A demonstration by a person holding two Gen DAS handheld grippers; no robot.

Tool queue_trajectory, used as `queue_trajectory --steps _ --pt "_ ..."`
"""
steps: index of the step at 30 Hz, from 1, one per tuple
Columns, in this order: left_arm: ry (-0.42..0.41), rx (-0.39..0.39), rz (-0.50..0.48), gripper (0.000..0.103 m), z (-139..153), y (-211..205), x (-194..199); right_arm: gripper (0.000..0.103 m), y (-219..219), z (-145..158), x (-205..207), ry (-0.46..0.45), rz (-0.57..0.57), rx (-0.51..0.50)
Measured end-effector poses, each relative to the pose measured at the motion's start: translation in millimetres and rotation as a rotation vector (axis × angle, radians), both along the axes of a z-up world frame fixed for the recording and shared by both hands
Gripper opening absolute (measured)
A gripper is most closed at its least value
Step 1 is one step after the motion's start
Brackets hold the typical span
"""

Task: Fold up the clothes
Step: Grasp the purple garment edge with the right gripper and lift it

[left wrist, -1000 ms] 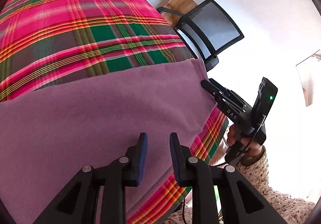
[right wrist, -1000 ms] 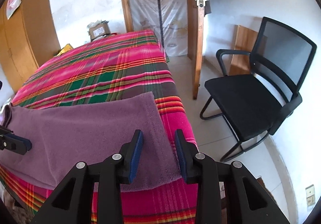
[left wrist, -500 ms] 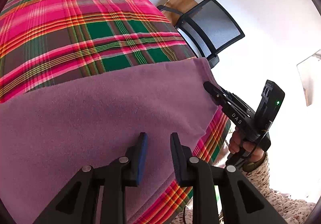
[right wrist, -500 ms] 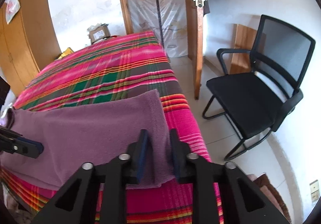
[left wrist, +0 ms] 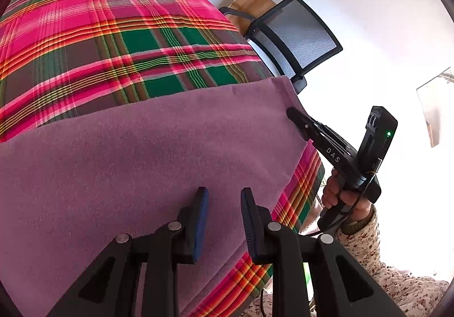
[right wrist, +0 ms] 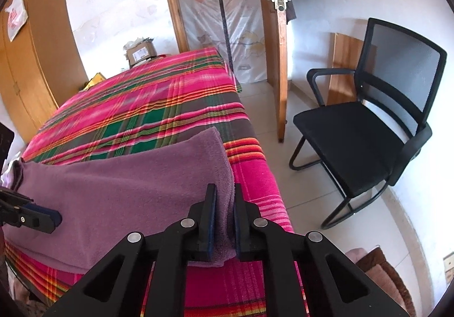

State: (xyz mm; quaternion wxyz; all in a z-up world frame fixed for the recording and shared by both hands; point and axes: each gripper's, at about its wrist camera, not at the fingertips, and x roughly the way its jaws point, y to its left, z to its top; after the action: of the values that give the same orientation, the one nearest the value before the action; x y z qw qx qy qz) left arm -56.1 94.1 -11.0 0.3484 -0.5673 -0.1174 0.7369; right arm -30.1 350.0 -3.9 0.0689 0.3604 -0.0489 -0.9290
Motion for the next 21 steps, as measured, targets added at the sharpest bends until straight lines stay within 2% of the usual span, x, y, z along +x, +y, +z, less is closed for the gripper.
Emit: queue_trajectory --steps 6,11,21 --pt "0.012 -0.016 -0.011 0.024 2 -2 9 0.011 -7 10 1 0.0 -0.003 0.028" --pt "-0.006 -0.007 -0.007 0.024 1 -8 16 0.011 -16 36 12 0.059 -0.004 0.037" --pt "-0.033 0.024 0.002 0.024 -3 -28 31 0.011 -59 93 39 0.183 0.095 0.06"
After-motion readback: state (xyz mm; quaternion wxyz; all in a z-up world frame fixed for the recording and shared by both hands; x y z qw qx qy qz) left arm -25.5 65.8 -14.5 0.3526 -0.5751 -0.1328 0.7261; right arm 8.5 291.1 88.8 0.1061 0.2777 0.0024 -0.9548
